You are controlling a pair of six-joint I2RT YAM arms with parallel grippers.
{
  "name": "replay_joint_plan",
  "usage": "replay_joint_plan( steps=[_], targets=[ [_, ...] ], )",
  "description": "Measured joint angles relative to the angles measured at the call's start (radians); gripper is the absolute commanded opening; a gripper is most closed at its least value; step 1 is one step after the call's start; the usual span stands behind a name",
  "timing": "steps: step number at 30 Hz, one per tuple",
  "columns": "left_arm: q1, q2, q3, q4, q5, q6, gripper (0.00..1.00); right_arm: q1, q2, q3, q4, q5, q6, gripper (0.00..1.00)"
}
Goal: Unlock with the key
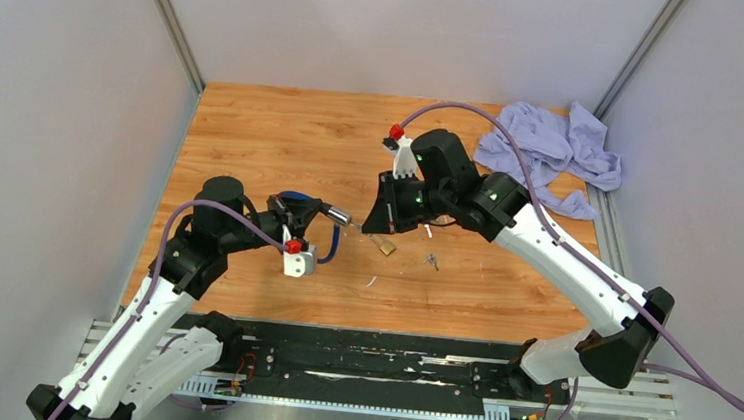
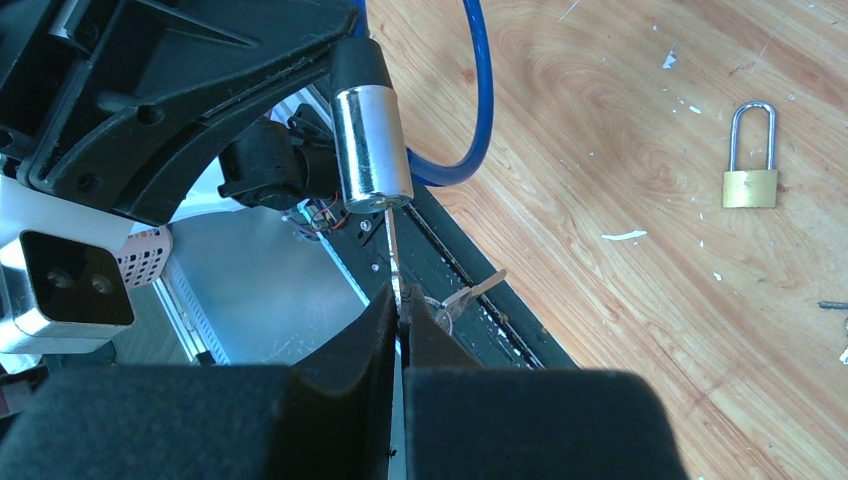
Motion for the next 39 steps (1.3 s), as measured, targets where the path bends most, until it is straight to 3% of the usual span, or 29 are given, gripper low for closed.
replay_joint_plan(
  steps=[39],
  targets=[
    [0.000, 0.000, 0.000, 0.000, 0.006, 0.000, 0.00, -0.006, -0.011, -0.019, 0.022, 0.000, 0.001, 0.01]
  ],
)
